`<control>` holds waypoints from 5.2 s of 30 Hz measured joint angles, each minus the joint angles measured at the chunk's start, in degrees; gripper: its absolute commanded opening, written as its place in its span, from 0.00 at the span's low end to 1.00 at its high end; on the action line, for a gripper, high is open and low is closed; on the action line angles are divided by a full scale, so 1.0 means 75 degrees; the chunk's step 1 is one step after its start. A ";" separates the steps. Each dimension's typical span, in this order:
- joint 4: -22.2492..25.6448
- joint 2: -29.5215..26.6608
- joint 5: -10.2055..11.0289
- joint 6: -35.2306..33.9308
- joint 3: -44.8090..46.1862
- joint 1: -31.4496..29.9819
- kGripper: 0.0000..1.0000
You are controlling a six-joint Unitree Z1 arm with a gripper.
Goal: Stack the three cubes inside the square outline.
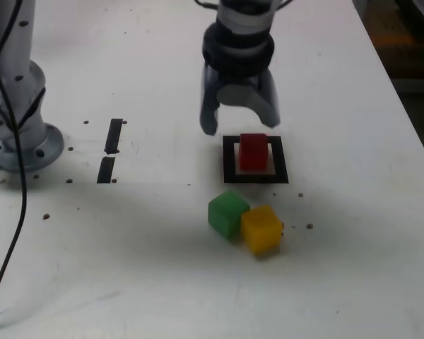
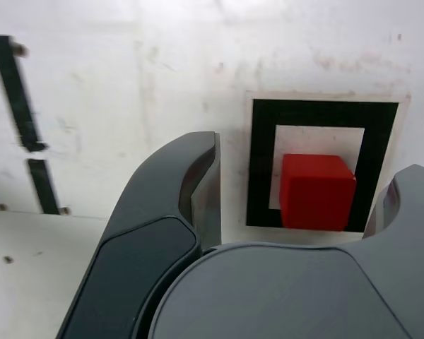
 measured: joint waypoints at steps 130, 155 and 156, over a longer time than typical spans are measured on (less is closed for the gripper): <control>-0.1826 0.1831 -0.2183 -0.4999 -0.0752 -0.2518 0.94; -0.2039 0.1770 -0.2165 -0.4918 -0.0615 -0.2473 0.30; -0.2046 0.1771 -0.2138 -0.4910 -0.0646 -0.2473 0.28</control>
